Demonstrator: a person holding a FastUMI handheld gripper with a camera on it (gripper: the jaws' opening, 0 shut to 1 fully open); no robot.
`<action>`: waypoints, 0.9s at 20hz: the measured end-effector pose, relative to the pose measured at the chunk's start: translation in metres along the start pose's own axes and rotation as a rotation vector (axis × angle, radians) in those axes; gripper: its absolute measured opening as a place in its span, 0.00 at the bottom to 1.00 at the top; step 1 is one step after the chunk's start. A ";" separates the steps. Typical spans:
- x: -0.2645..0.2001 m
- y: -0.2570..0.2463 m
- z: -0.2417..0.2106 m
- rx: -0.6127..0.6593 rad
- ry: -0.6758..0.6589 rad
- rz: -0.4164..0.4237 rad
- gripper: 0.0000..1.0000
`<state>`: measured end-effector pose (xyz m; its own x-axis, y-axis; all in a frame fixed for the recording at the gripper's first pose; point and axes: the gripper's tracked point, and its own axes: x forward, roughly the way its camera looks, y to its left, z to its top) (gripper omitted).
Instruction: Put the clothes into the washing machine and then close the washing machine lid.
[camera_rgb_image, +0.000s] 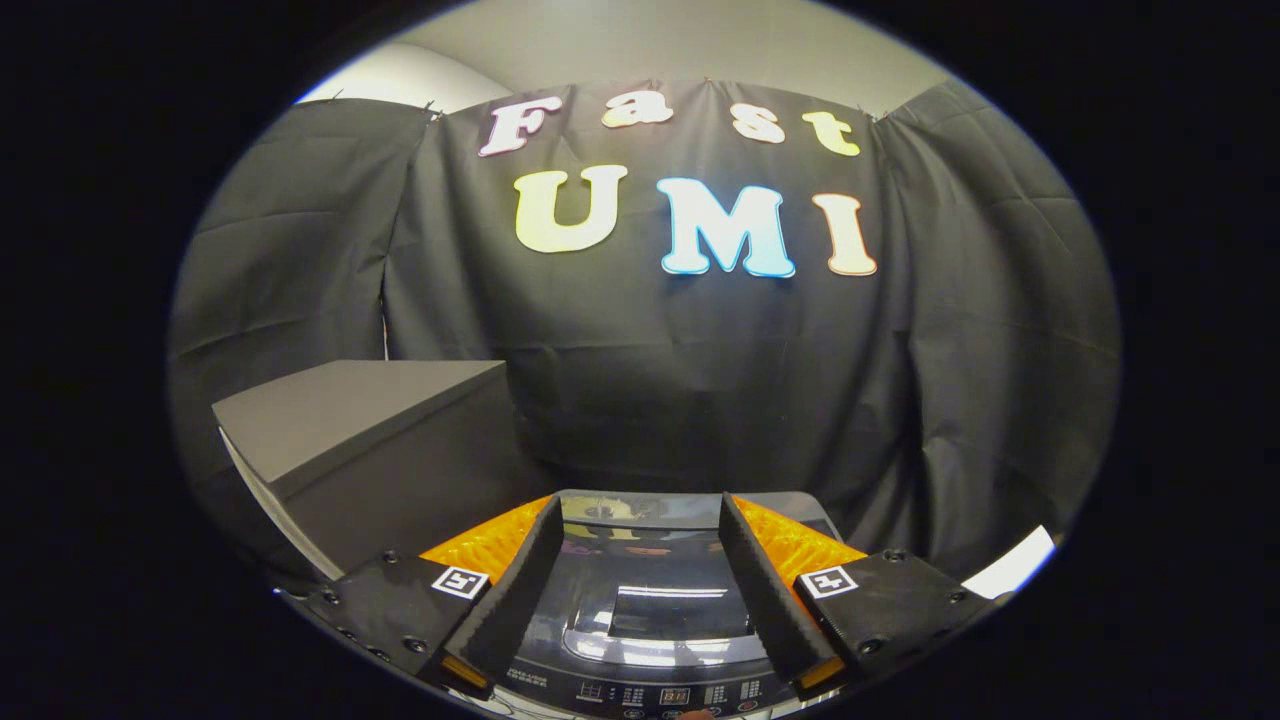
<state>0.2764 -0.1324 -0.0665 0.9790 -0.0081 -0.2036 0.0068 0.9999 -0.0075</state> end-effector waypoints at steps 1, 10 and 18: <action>-0.010 0.003 0.006 0.004 -0.015 -0.003 0.97; -0.113 0.042 0.046 0.004 -0.147 -0.024 0.97; -0.193 0.074 0.058 0.015 -0.230 -0.060 0.97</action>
<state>0.1002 -0.0567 0.0292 0.9974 -0.0672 0.0249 0.0672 0.9977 0.0018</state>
